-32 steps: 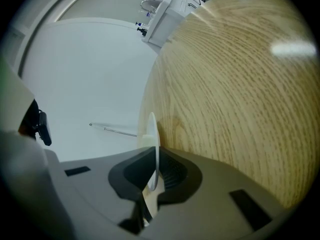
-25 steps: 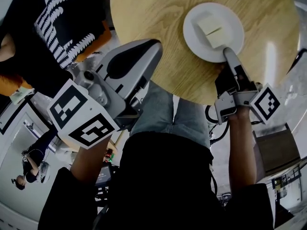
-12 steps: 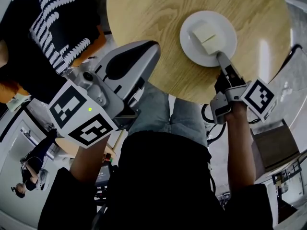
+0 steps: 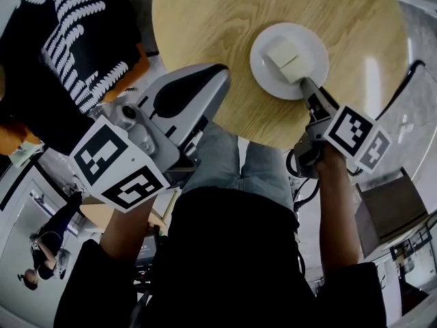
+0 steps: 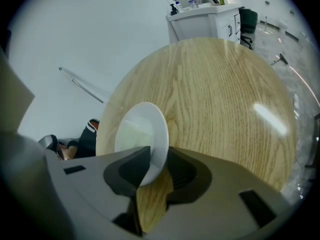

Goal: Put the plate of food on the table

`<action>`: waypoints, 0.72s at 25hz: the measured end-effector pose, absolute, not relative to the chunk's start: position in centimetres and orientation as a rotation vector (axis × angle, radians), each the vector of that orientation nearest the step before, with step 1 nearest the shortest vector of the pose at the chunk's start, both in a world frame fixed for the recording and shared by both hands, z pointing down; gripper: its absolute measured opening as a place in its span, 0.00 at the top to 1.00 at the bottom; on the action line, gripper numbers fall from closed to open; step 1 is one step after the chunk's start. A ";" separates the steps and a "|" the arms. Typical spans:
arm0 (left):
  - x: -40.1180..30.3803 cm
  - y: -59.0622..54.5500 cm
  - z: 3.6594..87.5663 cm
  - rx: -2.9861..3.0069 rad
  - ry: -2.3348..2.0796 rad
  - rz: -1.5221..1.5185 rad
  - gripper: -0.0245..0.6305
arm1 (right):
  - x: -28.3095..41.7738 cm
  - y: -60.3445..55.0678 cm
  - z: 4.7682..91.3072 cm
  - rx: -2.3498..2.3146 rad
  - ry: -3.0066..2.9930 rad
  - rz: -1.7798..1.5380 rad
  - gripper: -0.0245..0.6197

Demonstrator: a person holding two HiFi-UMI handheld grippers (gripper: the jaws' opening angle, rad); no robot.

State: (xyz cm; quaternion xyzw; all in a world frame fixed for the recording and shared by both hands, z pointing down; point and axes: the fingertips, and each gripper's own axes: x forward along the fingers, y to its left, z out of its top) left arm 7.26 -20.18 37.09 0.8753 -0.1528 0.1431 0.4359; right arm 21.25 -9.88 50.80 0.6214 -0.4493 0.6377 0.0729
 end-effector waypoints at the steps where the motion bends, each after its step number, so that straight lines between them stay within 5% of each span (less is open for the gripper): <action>1: 7.3 -20.2 37.1 2.179 -0.378 0.355 0.95 | 21.2 -9.9 50.8 1.862 -1.350 1.889 0.80; 18: 7.2 -20.2 36.7 2.188 -0.348 0.325 0.95 | 20.1 -9.8 51.5 1.743 -1.368 1.561 0.77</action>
